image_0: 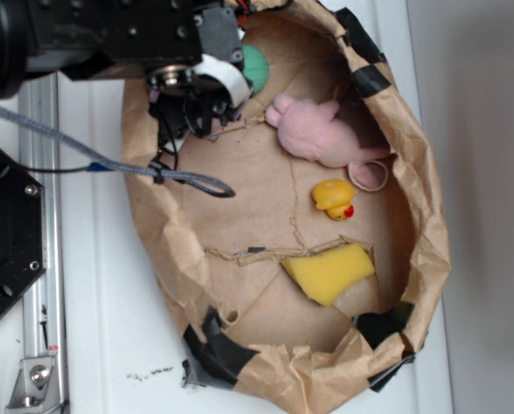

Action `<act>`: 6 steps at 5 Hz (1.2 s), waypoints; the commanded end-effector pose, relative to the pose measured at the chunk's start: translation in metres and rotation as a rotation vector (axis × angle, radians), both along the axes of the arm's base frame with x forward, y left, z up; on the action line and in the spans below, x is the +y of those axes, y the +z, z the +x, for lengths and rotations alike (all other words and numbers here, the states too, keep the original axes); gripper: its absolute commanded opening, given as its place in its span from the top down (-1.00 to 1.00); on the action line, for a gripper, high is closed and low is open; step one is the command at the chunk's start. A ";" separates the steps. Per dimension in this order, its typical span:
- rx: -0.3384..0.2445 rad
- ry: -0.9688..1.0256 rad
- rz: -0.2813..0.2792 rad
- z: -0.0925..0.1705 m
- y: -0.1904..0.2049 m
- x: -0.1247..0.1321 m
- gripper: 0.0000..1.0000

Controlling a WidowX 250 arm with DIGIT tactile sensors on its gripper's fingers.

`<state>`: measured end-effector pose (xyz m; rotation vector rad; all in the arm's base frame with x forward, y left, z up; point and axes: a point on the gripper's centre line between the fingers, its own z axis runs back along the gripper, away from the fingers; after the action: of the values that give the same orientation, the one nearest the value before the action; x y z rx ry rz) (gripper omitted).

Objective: Grab the green ball.

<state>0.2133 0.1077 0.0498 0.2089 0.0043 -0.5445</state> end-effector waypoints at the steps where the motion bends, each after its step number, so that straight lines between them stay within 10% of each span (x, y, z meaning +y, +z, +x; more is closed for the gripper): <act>1: -0.065 0.044 0.039 0.015 0.014 0.021 -1.00; 6: -0.126 0.056 0.115 0.039 0.001 0.021 -1.00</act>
<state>0.2450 0.1248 0.0374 0.3312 -0.0390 -0.4733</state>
